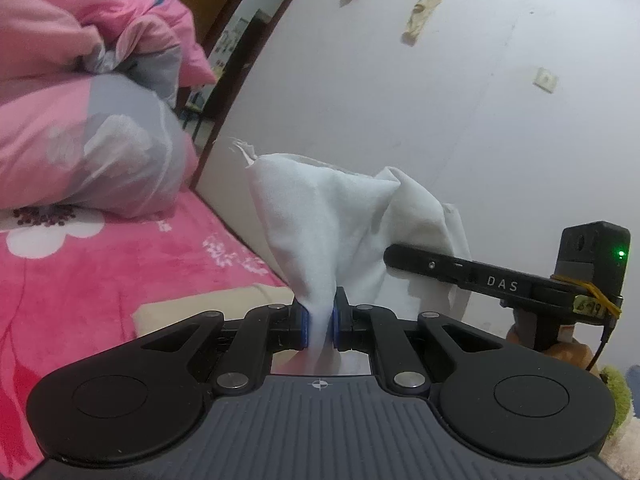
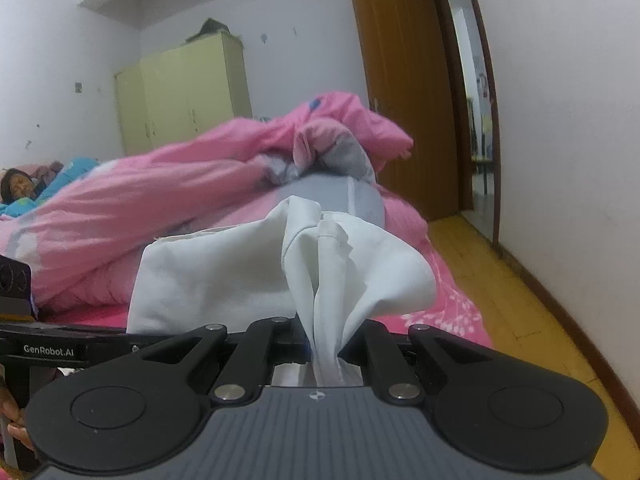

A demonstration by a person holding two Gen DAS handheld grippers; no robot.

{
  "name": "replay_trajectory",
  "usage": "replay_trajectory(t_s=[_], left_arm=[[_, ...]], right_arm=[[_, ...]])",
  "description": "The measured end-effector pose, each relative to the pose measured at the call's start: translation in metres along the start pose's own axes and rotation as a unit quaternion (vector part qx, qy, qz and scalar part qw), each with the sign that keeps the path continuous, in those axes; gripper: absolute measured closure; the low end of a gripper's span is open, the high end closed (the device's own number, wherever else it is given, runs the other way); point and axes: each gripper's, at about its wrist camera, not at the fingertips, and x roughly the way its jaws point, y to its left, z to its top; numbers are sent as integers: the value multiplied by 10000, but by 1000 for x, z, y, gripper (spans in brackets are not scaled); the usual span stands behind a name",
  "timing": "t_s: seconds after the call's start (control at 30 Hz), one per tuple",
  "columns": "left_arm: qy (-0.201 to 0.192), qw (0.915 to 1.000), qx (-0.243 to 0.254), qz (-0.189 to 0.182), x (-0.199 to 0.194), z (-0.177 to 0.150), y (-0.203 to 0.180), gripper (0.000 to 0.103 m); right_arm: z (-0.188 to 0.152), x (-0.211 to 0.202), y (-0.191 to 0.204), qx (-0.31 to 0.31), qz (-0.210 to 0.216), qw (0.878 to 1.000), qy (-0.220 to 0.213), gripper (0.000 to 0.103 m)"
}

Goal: Fold clothes
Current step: 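Lift the pinched white cloth with both grippers and carry it, then lay the white cloth onto the beige towel and open both grippers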

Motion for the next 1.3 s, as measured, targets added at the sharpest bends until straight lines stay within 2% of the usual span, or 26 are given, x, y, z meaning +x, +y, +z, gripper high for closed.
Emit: replay_trajectory(t_s=[0.17,0.43,0.53,0.57,0.6,0.63,0.7,0.77,0.8,0.87,0.93,1.0,1.07,1.13,1.2,1.3], left_arm=[[121,9996,-165,191,23,1,26,94],[405,9969,-456,501,61,-14,80,93],[580,9944,-738,480,74,-21,101,81],[625,9932,-846,492,77,-23,108,70],[640,9918,-970,530,79,-24,116,66],[597,9902,-1133,562,78,-23,122,63],[425,9857,-1478,695,72,-20,133,45],[-26,9826,-1683,779,54,-16,141,38],[-252,9828,-1649,795,46,-13,142,38],[-335,9850,-1361,1005,37,-7,133,38],[-366,9908,-894,952,37,-3,118,38],[-231,9951,-341,899,48,-3,101,38],[-14,9958,-18,919,64,-6,89,38],[222,9945,129,1018,82,-12,84,38],[471,9917,55,1197,101,-19,90,38],[454,9890,-325,1372,104,-21,103,38]], right_arm=[[-6,42,-25,111,132,9994,299,96],[-25,122,-46,85,285,9946,997,96],[-34,144,-53,169,222,9925,1189,92],[-36,150,-59,308,98,9915,1259,78],[-39,156,-65,447,-26,9901,1329,57],[-41,162,-70,585,-149,9883,1398,51],[-41,161,-81,886,-306,9860,1378,44],[-35,147,-91,1161,-369,9857,1161,35],[-30,136,-94,1209,-418,9871,964,33],[-20,115,-96,1221,-526,9892,620,33],[-10,104,-88,1029,-484,9925,440,39],[-2,99,-77,761,-337,9958,373,58],[-2,113,-62,549,-103,9967,596,67],[-9,139,-52,475,-134,9938,995,70],[-21,162,-57,671,-441,9868,1404,71],[-39,189,-74,1178,-991,9689,1939,71]])
